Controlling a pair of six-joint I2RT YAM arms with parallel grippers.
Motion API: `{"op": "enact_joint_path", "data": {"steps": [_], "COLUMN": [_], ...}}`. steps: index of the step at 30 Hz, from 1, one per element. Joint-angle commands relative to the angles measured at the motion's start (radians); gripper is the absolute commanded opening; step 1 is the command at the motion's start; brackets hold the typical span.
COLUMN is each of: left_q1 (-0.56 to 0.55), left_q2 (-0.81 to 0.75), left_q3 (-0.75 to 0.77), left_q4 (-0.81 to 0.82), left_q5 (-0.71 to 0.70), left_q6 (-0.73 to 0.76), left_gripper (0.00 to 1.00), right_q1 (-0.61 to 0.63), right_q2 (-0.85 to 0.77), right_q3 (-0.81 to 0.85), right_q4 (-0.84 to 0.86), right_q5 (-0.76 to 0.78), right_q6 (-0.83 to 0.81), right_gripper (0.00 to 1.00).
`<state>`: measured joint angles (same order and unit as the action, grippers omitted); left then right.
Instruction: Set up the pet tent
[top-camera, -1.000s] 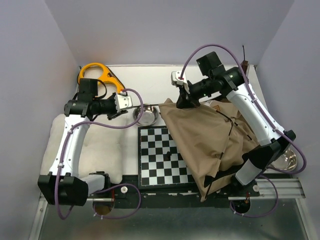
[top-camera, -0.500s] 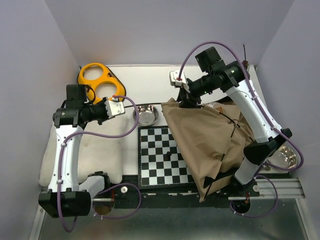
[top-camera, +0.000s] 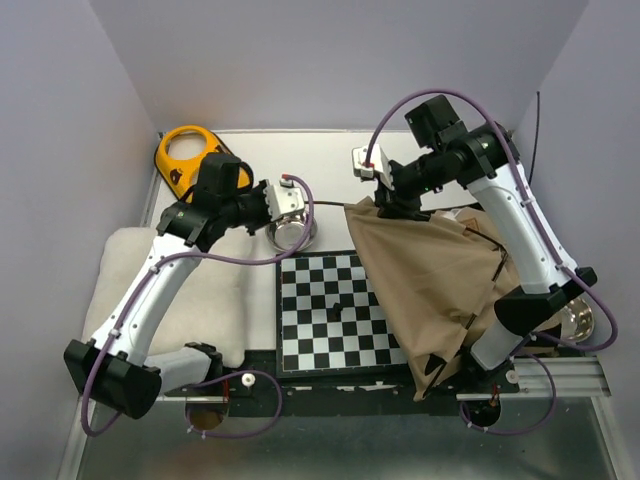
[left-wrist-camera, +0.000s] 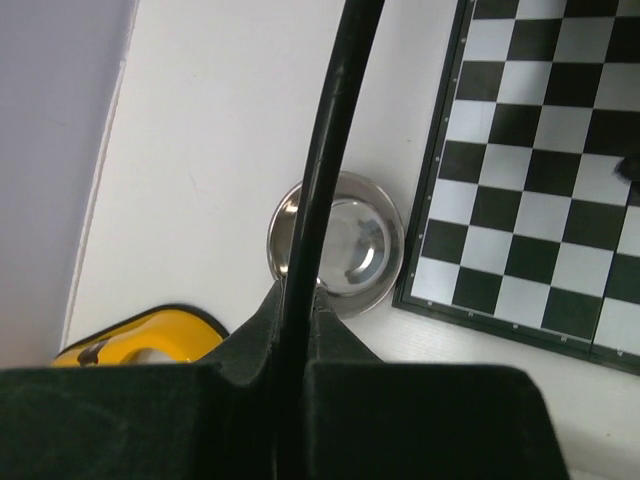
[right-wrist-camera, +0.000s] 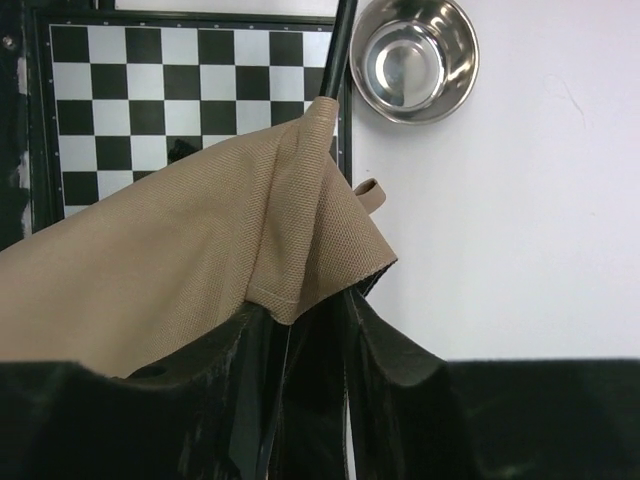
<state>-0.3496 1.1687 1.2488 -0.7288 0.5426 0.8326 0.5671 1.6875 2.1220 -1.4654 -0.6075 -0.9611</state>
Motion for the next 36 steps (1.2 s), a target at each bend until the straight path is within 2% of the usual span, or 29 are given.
{"op": "enact_joint_path", "data": {"steps": [1, 6, 21, 24, 27, 29, 30, 33, 36], "left_q1": [-0.199, -0.265, -0.456, -0.474, -0.479, -0.485, -0.488, -0.517, -0.525], "left_q2": [0.057, 0.115, 0.2, 0.212, 0.213, 0.207, 0.207, 0.226, 0.243], "left_q3": [0.029, 0.058, 0.103, 0.109, 0.104, 0.087, 0.081, 0.106, 0.129], "left_q4": [0.298, 0.374, 0.617, 0.647, 0.684, 0.722, 0.755, 0.763, 0.782], "left_q5": [0.175, 0.139, -0.009, -0.021, -0.024, -0.03, -0.033, -0.035, -0.026], "left_q6": [-0.148, -0.197, -0.332, -0.342, -0.378, -0.403, -0.414, -0.417, -0.446], "left_gripper": [0.0, 0.0, 0.0, 0.0, 0.0, 0.0, 0.0, 0.0, 0.0], "right_q1": [0.065, 0.071, 0.111, 0.114, 0.116, 0.114, 0.114, 0.116, 0.12], "right_q2": [0.015, 0.023, 0.074, 0.07, 0.063, 0.058, 0.057, 0.081, 0.101], "right_q3": [-0.004, 0.001, 0.036, 0.026, 0.012, 0.001, 0.0, 0.029, 0.059], "right_q4": [0.134, 0.145, 0.18, 0.181, 0.189, 0.2, 0.204, 0.188, 0.166], "right_q5": [-0.207, -0.225, -0.256, -0.253, -0.255, -0.253, -0.253, -0.267, -0.273], "right_q6": [0.027, 0.039, 0.078, 0.085, 0.09, 0.101, 0.113, 0.13, 0.124], "right_gripper": [0.4, 0.36, 0.36, 0.29, 0.07, 0.02, 0.04, 0.2, 0.24]}}
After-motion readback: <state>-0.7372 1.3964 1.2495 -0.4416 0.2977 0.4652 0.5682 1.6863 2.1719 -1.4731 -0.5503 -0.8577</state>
